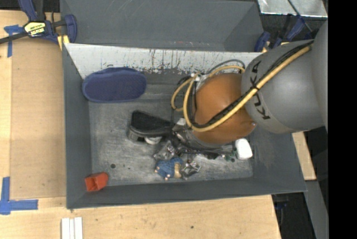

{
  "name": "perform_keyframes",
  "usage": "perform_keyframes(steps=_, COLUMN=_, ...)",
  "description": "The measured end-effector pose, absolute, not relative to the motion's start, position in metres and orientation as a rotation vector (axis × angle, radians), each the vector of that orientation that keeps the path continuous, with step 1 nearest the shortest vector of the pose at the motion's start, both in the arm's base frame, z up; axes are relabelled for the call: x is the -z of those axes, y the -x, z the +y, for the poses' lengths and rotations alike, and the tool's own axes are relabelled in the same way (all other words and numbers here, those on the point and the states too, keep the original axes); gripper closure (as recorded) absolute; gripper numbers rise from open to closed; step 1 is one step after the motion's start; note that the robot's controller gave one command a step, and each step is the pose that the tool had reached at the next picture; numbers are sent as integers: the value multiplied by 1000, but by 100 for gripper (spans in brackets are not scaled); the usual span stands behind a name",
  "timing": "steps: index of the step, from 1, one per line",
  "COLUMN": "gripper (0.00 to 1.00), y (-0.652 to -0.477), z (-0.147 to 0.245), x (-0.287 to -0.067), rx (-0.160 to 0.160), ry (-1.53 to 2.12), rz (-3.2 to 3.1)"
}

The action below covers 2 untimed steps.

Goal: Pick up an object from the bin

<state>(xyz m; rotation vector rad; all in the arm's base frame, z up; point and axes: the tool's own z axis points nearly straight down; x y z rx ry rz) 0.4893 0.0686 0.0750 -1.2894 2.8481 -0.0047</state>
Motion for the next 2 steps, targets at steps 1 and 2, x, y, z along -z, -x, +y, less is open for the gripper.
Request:
perform_keyframes(steps=1, gripper=100, y=-493, z=103, x=-176, rx=2, ry=1288, rz=2853)
perform_keyframes(steps=2, gripper=100, y=-491, z=108, x=-223, rx=2, ry=1275, rz=2862)
